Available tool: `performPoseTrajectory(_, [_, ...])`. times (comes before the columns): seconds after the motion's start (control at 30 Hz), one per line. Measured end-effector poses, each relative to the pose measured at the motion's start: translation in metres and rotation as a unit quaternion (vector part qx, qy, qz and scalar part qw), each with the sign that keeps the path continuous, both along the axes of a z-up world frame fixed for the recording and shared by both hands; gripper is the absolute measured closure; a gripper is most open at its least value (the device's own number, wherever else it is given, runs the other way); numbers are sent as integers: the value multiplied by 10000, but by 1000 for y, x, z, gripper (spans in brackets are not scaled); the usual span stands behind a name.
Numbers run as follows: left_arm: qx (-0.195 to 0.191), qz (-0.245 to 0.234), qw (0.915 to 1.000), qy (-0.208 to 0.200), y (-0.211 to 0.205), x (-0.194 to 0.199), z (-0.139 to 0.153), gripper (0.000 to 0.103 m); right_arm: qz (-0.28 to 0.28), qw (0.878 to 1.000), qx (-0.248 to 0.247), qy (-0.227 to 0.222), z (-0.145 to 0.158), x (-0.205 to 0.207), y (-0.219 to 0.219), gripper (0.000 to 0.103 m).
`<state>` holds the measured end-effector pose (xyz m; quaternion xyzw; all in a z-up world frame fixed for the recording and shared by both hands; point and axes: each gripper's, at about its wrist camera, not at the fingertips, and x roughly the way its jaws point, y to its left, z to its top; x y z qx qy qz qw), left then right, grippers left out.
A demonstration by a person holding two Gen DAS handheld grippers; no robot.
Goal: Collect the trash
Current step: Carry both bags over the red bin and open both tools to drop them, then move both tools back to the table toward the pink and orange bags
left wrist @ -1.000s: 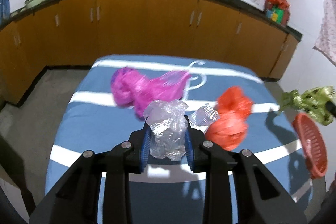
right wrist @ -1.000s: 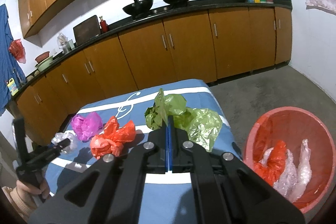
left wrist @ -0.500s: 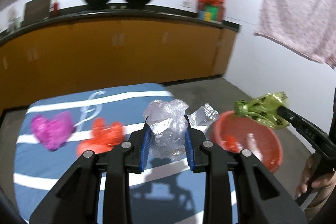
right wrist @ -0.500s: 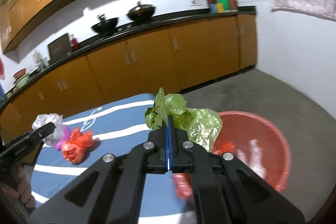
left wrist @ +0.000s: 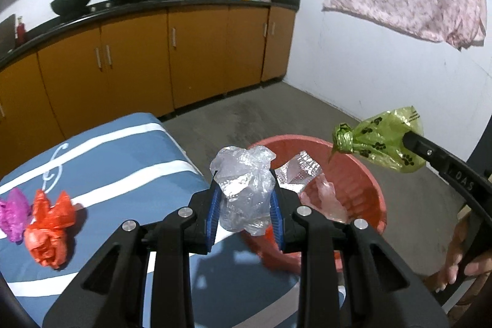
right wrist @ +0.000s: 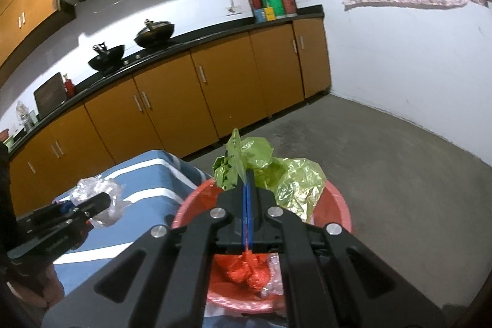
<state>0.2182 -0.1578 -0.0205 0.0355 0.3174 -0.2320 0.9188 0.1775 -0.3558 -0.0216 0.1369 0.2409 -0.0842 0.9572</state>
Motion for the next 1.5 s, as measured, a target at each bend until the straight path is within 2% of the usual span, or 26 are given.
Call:
performPoseTrajectory(0.4, [204,-345,9990,208,-33,12,-24,74,-170,9996,202,25,-19,12,-27,101])
performPoseTrajectory(0.87, [265,-660,9964,453,-61,27,-45,73,-235,9987,449,47,-32,23,-43,100])
performPoseTrajectory(0.97, [318,-721,9958,456,-64,26,-48,61,-220,9985,506,52,-34,25,-44,95])
performPoseTrajectory(1.03, [353,-716,9959,433,-65,25,-49,54,-207,9984,513,63,-36,25,-44,82])
performPoseTrajectory(1.1, [373,-679,9960,451,-62,26,-51,53,-229,9984,515,64,-37,24,-44,73])
performPoseTrajectory(1.27, [311,-441,9972,517,-44,30,-50,50,-347,9980,529,43,-35,19,-47,61])
performPoseTrajectory(1.5, [114,88,9991,398,12,25,-36,42,-263,9989,384,-5,-25,19,-33,48])
